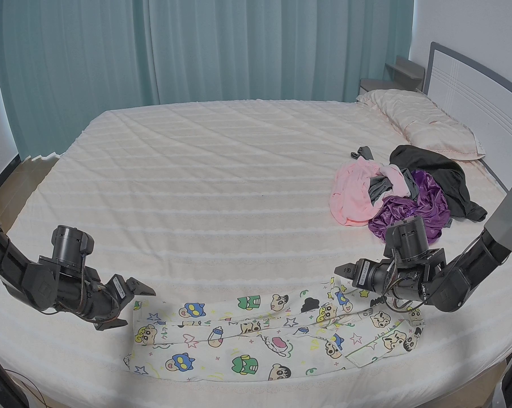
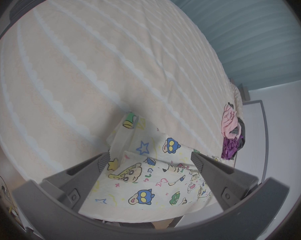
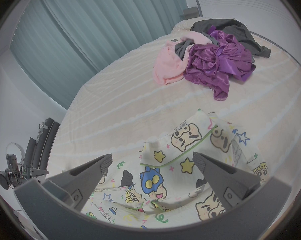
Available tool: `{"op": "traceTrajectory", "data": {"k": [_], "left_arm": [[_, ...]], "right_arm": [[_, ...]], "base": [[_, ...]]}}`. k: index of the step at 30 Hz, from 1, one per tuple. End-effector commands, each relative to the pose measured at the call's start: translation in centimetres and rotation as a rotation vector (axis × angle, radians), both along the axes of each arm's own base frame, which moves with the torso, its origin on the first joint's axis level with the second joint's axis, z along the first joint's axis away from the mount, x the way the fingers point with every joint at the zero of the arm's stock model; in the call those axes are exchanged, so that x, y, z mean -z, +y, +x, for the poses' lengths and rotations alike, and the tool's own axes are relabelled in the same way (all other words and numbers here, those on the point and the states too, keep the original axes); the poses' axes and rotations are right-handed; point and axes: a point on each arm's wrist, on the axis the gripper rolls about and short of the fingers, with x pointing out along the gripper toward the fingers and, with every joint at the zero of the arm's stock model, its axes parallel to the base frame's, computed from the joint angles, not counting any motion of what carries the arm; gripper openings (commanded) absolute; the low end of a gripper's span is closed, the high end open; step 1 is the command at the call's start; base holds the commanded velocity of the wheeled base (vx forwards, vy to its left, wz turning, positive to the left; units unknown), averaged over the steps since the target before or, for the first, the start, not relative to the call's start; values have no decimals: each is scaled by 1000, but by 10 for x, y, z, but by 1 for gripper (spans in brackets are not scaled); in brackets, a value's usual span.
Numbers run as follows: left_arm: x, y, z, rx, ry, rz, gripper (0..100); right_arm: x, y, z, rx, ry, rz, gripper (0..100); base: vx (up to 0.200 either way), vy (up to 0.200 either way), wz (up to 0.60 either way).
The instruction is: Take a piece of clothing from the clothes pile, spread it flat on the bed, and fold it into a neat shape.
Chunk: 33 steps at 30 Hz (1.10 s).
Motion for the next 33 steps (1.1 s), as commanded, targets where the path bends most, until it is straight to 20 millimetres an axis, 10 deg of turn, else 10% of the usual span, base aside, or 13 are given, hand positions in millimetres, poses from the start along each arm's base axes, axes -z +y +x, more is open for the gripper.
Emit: {"op": "traceTrajectory", "data": {"k": [1,25,26,33], "left_arm": [[14,-14,6,48,45,17,100],[23,-18,6,67,80,20,100],[25,-18,4,75,86,19,0],[26,-17,3,88,91,27,0]], "right_arm": [[15,2,3,0,37,-28,100],[18,-1,3,15,41,-37,100],[18,-2,2,15,43,-38,100],[20,-2,3,13,43,-48,100]], "base": [[0,0,0],[0,0,0],[0,0,0],[0,0,0]]}}
